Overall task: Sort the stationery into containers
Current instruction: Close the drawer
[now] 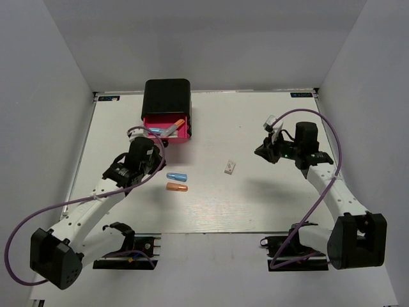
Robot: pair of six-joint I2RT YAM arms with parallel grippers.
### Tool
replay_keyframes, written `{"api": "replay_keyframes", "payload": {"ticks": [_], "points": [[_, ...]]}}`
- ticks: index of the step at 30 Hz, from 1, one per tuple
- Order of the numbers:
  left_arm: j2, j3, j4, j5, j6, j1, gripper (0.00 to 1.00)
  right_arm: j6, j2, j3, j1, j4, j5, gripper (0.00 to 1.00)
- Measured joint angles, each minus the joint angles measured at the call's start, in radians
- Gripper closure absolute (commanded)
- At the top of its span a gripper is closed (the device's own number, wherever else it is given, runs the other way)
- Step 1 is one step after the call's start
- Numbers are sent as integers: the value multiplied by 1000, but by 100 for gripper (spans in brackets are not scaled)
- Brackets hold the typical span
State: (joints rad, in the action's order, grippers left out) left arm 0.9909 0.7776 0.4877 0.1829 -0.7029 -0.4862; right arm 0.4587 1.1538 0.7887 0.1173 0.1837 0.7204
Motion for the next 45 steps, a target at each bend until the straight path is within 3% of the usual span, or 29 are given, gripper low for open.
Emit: {"api": "replay_keyframes", "payload": {"ticks": [9, 16, 35, 45], "points": [[166, 0, 12, 127, -378, 52, 100, -7, 10, 0, 0, -2, 1, 80], [232, 3, -6, 140, -521, 101, 99, -8, -16, 0, 0, -3, 0, 80], [433, 182, -124, 108, -615, 208, 96, -10, -29, -17, 0, -6, 1, 79], [528, 233, -249, 46, -626, 241, 83, -10, -29, -20, 0, -6, 0, 79]]}}
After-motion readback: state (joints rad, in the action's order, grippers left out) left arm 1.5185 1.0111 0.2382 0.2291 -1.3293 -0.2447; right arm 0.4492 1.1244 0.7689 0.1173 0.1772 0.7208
